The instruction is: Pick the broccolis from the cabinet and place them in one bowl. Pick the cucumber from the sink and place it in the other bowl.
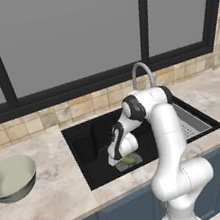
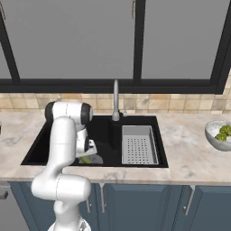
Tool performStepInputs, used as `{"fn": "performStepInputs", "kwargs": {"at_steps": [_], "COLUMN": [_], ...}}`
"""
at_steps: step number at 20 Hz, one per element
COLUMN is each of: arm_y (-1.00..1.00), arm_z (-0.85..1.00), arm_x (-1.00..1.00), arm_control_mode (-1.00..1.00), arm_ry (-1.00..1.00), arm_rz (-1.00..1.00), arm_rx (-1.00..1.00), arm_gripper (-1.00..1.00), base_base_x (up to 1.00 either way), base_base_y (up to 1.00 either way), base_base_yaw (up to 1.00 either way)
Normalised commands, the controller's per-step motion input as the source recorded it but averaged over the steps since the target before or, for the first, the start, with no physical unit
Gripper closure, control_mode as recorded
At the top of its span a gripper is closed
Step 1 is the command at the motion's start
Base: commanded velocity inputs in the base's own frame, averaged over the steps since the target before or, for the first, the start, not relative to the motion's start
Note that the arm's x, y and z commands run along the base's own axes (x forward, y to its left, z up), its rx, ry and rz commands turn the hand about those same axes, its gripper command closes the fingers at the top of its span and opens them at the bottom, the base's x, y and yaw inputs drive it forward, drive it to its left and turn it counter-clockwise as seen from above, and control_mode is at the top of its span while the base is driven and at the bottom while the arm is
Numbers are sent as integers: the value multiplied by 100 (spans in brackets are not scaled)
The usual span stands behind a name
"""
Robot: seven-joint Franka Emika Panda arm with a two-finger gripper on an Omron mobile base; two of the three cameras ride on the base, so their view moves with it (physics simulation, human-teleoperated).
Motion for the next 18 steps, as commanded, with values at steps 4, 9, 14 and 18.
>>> {"fn": "performStepInputs", "kwargs": {"at_steps": [4, 9, 14, 18], "arm_y": [0, 0, 3, 9], "arm_z": [80, 79, 81, 49], "arm_x": [0, 0, -9, -31], "arm_control_mode": [-100, -100, -100, -100], "arm_ry": [0, 0, 0, 0], "arm_rz": [0, 0, 0, 1], "arm_rx": [0, 0, 0, 0], "arm_gripper": [100, 100, 100, 100], "base_base_x": [0, 0, 0, 0], "base_base_y": [0, 0, 0, 0], "base_base_yaw": [0, 0, 0, 0]}}
